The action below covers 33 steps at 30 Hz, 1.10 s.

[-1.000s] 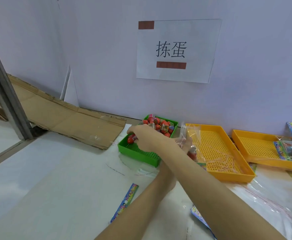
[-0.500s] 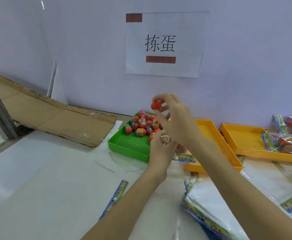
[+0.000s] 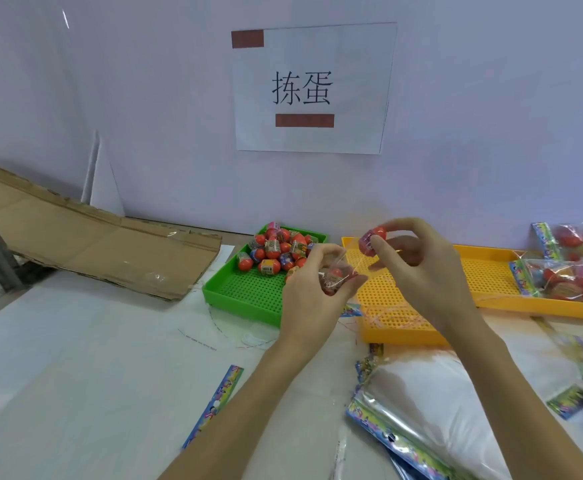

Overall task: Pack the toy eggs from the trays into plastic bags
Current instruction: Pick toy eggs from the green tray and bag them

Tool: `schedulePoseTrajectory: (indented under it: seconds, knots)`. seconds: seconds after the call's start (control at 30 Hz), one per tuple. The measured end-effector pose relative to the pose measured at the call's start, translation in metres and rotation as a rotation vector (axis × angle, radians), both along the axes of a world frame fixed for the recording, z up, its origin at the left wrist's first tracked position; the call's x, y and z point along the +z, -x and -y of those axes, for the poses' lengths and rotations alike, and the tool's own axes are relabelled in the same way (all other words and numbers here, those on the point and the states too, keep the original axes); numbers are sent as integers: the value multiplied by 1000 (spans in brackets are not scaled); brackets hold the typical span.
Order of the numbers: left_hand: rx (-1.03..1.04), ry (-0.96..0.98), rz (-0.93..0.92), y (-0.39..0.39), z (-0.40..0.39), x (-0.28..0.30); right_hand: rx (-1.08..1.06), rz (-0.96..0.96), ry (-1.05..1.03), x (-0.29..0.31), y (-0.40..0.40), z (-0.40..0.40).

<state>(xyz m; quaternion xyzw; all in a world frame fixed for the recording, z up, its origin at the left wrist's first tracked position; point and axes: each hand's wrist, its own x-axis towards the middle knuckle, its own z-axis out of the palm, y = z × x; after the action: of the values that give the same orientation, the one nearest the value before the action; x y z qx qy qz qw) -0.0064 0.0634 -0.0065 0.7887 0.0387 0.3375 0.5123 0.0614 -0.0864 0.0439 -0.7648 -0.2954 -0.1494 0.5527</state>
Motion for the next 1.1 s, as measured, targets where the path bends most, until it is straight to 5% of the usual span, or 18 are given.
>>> schedulePoseTrajectory:
  seconds: [0.67,1.1]
  knots:
    - [-14,-179,45,3,-1,-1,207,60,254,1,17,-7]
    - [-111,-131,-26,1,6,-2,-19,216,366,-6,19,-13]
